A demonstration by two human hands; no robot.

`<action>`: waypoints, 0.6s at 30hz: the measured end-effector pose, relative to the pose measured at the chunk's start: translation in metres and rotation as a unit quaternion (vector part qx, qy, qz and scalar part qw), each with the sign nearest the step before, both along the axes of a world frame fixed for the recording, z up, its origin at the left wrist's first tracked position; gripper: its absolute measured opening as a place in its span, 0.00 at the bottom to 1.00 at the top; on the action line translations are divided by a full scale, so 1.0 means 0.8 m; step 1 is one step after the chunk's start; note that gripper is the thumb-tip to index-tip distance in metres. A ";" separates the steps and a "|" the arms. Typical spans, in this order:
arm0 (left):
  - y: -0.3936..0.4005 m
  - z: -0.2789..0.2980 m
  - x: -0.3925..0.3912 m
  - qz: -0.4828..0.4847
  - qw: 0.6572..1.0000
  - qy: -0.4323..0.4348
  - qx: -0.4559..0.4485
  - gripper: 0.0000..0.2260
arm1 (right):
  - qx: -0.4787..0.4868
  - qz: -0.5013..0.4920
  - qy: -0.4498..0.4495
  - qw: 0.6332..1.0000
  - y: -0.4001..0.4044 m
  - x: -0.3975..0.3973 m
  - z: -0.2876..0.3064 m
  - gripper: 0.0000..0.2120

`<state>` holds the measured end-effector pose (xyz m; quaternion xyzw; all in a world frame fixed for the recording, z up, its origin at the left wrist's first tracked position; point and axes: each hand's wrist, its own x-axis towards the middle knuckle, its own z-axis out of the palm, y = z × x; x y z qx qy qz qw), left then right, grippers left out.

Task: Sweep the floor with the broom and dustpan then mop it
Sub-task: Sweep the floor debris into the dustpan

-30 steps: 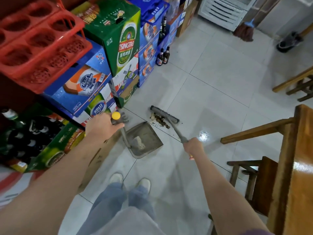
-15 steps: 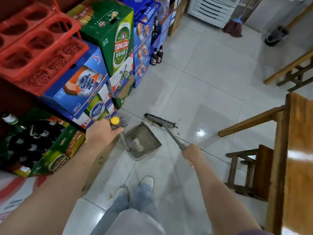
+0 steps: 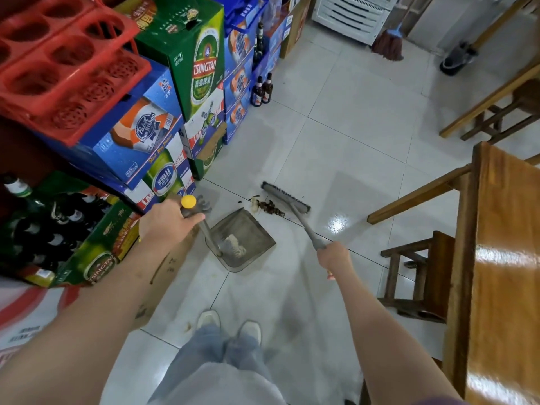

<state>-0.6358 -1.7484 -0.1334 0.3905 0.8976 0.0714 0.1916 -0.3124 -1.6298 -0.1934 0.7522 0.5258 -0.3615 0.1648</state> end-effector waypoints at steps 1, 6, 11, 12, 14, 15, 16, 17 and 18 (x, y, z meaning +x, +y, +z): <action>-0.001 0.000 0.004 0.006 1.000 0.000 0.000 0.22 | -0.003 -0.003 -0.002 1.000 0.004 0.004 0.002 0.09; -0.003 -0.010 0.022 0.013 1.000 0.015 -0.010 0.22 | 0.012 -0.011 -0.004 1.000 0.029 0.031 -0.004 0.12; 0.000 -0.012 0.038 0.004 1.000 0.025 -0.019 0.21 | 0.016 -0.036 0.009 0.999 0.051 0.057 -0.019 0.16; -0.001 -0.012 0.039 0.006 0.999 0.027 -0.020 0.21 | 0.018 -0.041 0.010 0.999 0.053 0.059 -0.022 0.16; -0.001 -0.010 0.040 0.007 0.999 0.027 -0.018 0.20 | 0.018 -0.051 0.012 0.998 0.056 0.059 -0.024 0.17; -0.001 -0.009 0.040 0.008 0.999 0.028 -0.019 0.20 | 0.016 -0.054 0.013 0.998 0.058 0.058 -0.025 0.19; -0.001 -0.008 0.040 0.008 0.999 0.031 -0.021 0.20 | 0.012 -0.055 0.016 0.998 0.059 0.057 -0.026 0.19; -0.001 -0.007 0.040 0.009 0.999 0.033 -0.024 0.20 | 0.007 -0.054 0.020 0.998 0.059 0.056 -0.026 0.19; -0.001 -0.006 0.041 0.008 0.999 0.033 -0.026 0.20 | 0.002 -0.055 0.024 0.998 0.059 0.055 -0.026 0.19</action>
